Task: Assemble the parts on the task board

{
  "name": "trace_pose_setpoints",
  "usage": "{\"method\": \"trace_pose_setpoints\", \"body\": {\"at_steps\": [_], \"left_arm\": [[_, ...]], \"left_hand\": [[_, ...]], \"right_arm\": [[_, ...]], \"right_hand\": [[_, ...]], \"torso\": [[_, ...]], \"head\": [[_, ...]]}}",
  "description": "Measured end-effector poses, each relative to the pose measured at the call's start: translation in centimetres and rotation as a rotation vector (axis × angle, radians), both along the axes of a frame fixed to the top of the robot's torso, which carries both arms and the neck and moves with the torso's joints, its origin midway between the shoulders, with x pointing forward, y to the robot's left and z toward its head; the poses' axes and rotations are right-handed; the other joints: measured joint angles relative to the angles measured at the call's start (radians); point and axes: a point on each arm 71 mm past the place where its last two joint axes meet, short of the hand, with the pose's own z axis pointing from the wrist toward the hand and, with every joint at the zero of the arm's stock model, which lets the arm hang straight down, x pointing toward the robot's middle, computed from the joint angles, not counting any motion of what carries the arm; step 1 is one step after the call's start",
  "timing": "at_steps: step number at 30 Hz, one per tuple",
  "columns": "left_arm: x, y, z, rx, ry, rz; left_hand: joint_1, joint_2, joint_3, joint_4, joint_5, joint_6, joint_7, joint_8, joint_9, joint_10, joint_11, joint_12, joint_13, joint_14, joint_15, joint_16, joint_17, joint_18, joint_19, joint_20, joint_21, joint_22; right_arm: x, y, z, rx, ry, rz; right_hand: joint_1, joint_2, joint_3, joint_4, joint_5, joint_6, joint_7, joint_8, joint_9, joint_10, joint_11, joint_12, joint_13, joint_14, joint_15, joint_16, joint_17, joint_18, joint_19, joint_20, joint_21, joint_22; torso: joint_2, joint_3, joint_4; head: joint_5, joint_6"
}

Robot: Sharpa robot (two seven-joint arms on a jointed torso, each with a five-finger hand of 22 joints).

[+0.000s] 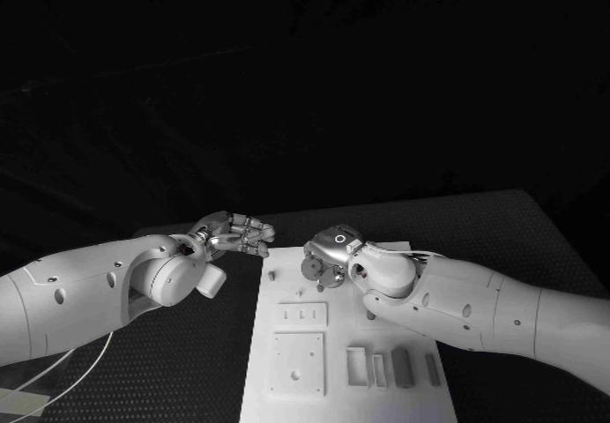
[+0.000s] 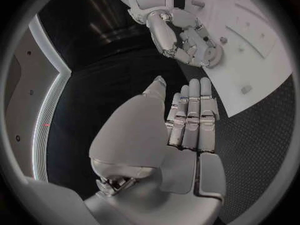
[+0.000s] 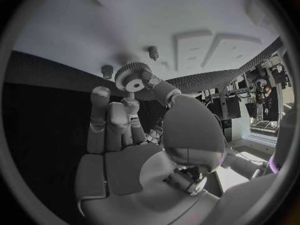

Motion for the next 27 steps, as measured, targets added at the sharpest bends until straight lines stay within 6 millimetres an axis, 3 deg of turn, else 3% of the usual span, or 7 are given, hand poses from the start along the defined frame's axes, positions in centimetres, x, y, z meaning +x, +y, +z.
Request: {"method": "trace_pose_setpoints", "body": {"at_steps": [23, 27], "left_arm": [[0.02, 0.01, 0.0, 0.0, 0.0, 0.0], [0.01, -0.01, 0.0, 0.0, 0.0, 0.0]], "left_hand": [[0.0, 0.0, 0.0, 0.0, 0.0, 0.0, 0.0, 0.0, 0.001, 0.0, 0.0, -0.004, 0.001, 0.0, 0.0, 0.0, 0.001, -0.006, 0.0, 0.0, 0.0, 0.001], [0.0, 0.0, 0.0, 0.0, 0.0, 0.0, 0.0, 0.0, 0.001, 0.0, 0.0, -0.004, 0.001, 0.0, 0.0, 0.0, 0.001, 0.002, 0.0, 0.0, 0.0, 0.001]], "right_arm": [[0.33, 0.16, -0.29, -0.006, -0.001, -0.009], [0.58, 0.18, -0.51, -0.011, -0.001, -0.017]], "right_hand": [[0.0, 0.0, 0.001, 0.005, 0.0, 0.0, 0.0, -0.007, 0.0, 0.0, 0.0, -0.001, -0.001, 0.0, 0.0, 0.0, 0.0, 0.0, 0.004, 0.0, 0.0, 0.0], [0.0, 0.0, 0.0, 0.006, 0.0, 0.0, 0.0, -0.009, 0.0, 0.0, 0.0, -0.001, -0.001, 0.0, 0.0, 0.0, 0.0, 0.0, 0.004, 0.0, 0.0, 0.0]], "torso": [[-0.001, 0.0019, -0.0013], [-0.001, 0.002, -0.002]], "head": [[0.003, 0.002], [0.004, 0.001]]}}
